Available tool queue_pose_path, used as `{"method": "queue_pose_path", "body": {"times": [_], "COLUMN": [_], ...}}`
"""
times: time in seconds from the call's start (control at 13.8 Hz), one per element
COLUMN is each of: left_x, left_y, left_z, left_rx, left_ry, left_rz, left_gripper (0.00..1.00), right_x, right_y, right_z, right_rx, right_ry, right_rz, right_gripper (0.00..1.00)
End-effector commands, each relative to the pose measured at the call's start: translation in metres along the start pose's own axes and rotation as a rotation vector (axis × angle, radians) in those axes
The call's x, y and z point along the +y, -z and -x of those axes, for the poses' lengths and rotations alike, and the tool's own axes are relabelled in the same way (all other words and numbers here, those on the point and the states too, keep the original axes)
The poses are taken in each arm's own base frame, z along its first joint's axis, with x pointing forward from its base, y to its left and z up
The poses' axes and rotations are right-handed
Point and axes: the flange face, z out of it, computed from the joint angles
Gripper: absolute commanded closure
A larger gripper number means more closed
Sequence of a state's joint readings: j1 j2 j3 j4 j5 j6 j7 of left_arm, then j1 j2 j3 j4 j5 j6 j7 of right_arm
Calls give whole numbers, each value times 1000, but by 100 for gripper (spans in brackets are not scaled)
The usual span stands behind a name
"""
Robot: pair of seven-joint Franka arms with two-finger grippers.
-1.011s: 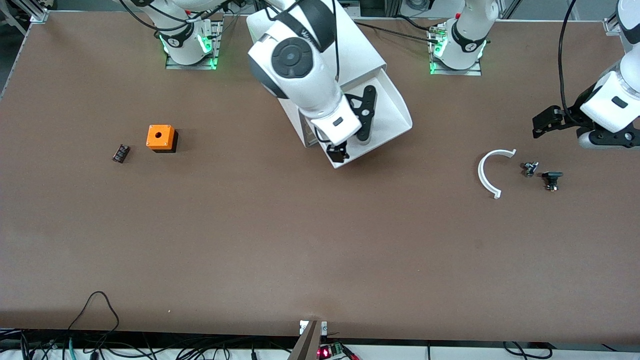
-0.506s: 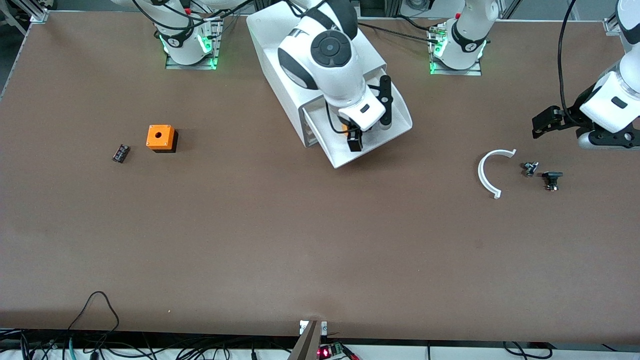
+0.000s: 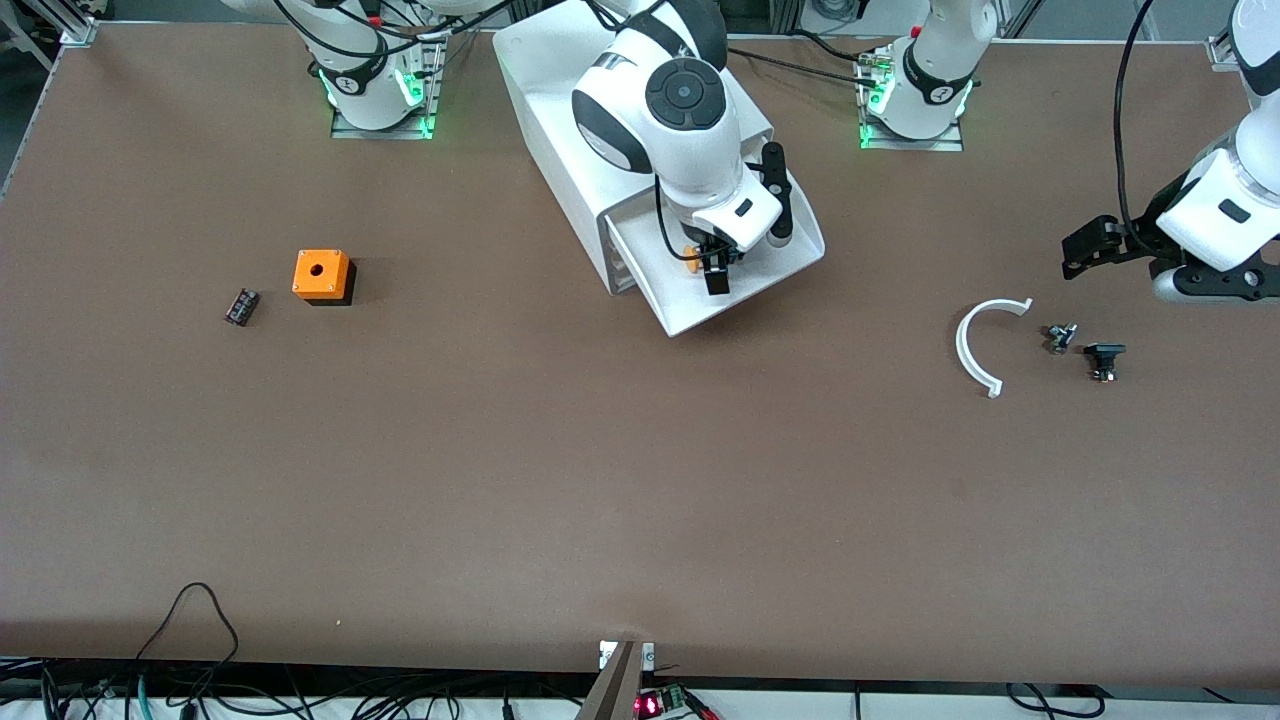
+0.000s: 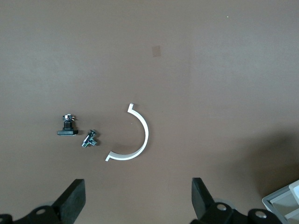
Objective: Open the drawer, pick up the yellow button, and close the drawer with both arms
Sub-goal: 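Grasp the blue-and-orange button in the drawer with the right gripper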
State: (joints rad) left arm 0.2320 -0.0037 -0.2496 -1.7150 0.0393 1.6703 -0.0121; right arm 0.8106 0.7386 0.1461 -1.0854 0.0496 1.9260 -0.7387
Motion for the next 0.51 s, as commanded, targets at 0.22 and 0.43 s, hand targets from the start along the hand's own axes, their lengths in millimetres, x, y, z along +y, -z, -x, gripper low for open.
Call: {"method": "queue_pose_path", "body": {"times": [0.22, 0.43], "left_x": [0, 0], "left_y": [4, 5], "left_z": [-2, -3], "left_rx": [2, 5], "left_ry": [1, -3], "left_rz": [-22, -24], "left_gripper": [0, 0], "right_x": [-17, -20], "right_y": [-9, -12], "right_z": [-14, -15], "right_rx": [-53, -66], "right_ry": [58, 61], "right_rz": [5, -1], "right_gripper": [17, 38]}}
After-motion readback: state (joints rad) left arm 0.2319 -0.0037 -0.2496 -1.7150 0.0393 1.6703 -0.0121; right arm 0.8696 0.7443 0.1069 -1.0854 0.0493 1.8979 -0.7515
